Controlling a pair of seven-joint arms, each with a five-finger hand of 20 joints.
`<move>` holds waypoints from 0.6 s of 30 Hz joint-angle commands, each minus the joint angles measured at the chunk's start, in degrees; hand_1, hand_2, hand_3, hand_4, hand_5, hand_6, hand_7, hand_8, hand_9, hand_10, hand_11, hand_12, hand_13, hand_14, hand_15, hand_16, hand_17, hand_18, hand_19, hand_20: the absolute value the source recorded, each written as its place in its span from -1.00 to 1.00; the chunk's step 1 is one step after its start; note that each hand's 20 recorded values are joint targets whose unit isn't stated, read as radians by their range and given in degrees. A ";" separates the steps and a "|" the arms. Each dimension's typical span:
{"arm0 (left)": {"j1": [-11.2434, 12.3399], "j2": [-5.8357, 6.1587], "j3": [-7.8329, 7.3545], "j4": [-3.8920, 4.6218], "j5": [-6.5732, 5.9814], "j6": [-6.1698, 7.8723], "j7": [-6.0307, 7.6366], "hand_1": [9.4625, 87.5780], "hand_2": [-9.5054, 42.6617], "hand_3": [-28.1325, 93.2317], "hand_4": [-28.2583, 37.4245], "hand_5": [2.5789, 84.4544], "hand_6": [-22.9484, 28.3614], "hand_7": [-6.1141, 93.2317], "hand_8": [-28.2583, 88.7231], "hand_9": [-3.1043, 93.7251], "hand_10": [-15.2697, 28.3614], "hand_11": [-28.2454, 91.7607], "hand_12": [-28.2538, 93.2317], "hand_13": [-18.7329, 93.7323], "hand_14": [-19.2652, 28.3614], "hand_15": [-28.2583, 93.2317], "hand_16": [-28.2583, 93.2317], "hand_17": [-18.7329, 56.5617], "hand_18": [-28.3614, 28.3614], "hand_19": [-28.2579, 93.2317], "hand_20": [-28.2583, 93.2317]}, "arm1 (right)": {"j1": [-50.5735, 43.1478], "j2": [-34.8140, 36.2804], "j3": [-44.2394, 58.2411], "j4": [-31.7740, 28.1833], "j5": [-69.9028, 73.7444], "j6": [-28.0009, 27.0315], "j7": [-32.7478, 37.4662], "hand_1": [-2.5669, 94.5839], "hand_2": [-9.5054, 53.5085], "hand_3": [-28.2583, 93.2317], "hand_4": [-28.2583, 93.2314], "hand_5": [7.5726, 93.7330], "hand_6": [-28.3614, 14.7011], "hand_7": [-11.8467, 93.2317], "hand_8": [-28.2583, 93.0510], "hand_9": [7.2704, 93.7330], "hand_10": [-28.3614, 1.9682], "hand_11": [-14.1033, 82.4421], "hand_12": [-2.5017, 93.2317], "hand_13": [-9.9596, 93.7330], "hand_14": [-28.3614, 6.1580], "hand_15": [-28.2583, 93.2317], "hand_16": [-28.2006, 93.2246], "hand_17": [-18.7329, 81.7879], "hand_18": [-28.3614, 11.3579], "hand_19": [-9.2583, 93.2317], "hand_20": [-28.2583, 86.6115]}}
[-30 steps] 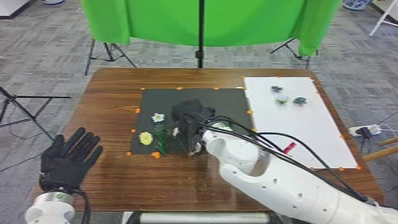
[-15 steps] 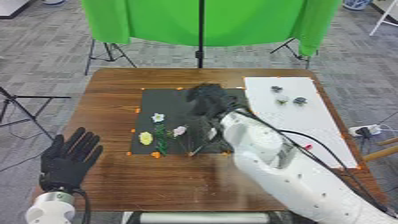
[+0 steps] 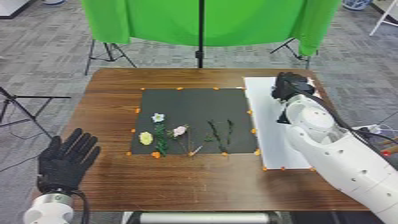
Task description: Arrange flowers
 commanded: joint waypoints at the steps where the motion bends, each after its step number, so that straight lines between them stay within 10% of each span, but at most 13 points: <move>1: 0.52 -0.12 0.23 0.07 -0.45 0.17 -0.28 -0.52 -0.02 0.67 -1.00 0.10 0.29 -0.50 -0.69 -0.11 0.45 -0.11 -0.34 -0.15 0.46 0.12 -0.65 -0.63 0.49 -0.02 -0.30 | -0.72 -0.19 0.13 2.02 1.21 -2.56 0.22 0.10 -1.00 0.74 -1.00 0.11 0.15 -0.46 -0.74 0.02 -0.13 -0.47 -0.66 0.16 -0.17 0.27 -0.27 -0.13 -0.73 0.72 0.14; 11: -0.05 -0.17 0.58 0.25 -0.37 -0.13 -0.66 -0.52 -0.02 0.67 -1.00 0.10 0.29 -0.49 -0.69 -0.11 0.45 -0.11 -0.35 -0.15 0.46 0.12 -0.65 -0.63 0.49 -0.02 -0.30 | -0.12 -1.39 -2.51 4.18 1.45 1.25 0.75 0.31 -0.92 0.53 -1.00 0.45 0.27 -0.26 -0.54 0.48 0.09 -0.47 -0.47 0.36 0.04 0.17 0.01 -0.09 -0.63 0.71 0.17; 18: 0.96 -0.39 -0.05 -0.01 -0.94 -0.11 -0.05 -0.52 -0.02 0.67 -1.00 0.10 0.29 -0.49 -0.69 -0.11 0.45 -0.11 -0.34 -0.15 0.46 0.12 -0.65 -0.63 0.49 -0.02 -0.30 | -1.52 1.97 -3.94 -6.73 3.87 5.40 -3.42 0.34 -0.87 0.51 -1.00 0.51 0.26 -0.20 -0.49 0.59 0.10 -0.53 -0.35 0.40 0.07 0.18 0.05 -0.07 -0.61 0.71 0.18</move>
